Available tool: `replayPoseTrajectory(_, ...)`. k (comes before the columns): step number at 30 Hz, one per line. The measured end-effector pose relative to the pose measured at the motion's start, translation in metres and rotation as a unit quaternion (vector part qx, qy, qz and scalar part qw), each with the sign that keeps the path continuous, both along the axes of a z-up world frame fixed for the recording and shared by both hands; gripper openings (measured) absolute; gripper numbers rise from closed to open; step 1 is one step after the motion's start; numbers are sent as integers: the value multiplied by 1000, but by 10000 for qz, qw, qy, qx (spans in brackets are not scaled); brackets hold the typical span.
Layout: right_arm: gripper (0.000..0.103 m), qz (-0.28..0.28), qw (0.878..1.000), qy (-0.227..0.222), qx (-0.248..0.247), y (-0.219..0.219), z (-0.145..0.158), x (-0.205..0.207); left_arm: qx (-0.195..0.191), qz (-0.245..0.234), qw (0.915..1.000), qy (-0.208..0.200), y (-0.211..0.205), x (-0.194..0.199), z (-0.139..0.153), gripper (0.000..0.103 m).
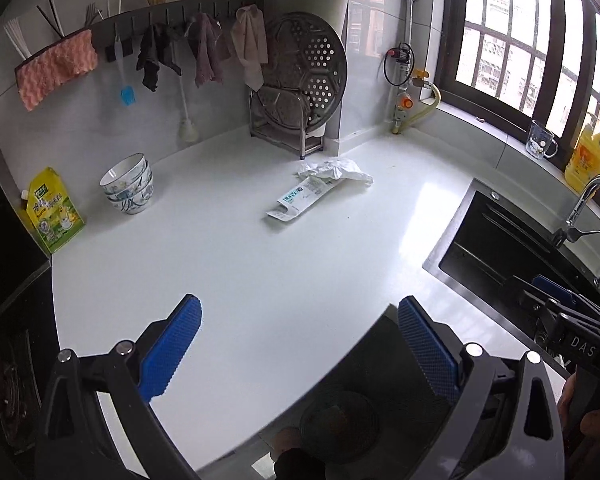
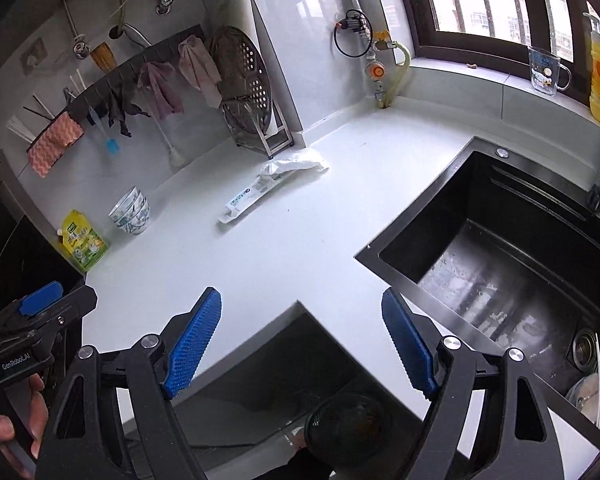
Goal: Collect trash
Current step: 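Move both open tools up to the counter toward the LOVE packet and tissue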
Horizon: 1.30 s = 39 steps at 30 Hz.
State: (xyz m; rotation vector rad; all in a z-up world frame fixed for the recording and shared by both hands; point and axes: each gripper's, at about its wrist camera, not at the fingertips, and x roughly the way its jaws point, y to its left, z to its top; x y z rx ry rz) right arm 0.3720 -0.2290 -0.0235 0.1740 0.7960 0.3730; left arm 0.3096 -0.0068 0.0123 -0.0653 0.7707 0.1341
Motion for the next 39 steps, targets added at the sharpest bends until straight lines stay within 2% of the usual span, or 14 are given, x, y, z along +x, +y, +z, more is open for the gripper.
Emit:
replayPoseTrajectory(2, 79, -127, 9998, 67, -144, 19, 1, 18, 53, -49, 10000, -68, 20, 20, 0, 97)
replayPoseTrajectory(4, 79, -242, 9995, 162, -91, 34, 2, 34, 184, -63, 9998, 97, 39, 45, -3, 97)
replayPoseTrajectory(9, 79, -533, 9983, 207, -139, 58, 2, 63, 63, -304, 9993, 223, 75, 93, -13, 97)
replayPoseTrajectory(14, 79, -703, 9965, 364, -253, 70, -6, 92, -70, -454, 9984, 315, 91, 125, -26, 97)
replayPoseTrajectory(19, 79, -783, 9949, 281, -566, 82, -10, 121, -186, -582, 9968, 515, 98, 158, -42, 97)
replayPoseTrajectory(23, 79, -908, 9946, 432, -246, 82, -14, 150, -307, -706, 9950, 633, 98, 183, -49, 97)
replayPoseTrajectory(29, 79, -1117, 9906, 783, 33, 87, -26, 203, -130, -776, 9947, 655, 98, 221, -58, 97)
replayPoseTrajectory(35, 79, -1330, 9807, 1351, 473, 90, -51, 263, -43, -702, 9947, 755, 105, 248, -70, 97)
replayPoseTrajectory(39, 79, -1614, 9693, 1623, 898, 84, -72, 295, 46, -710, 9942, 801, 108, 263, -77, 97)
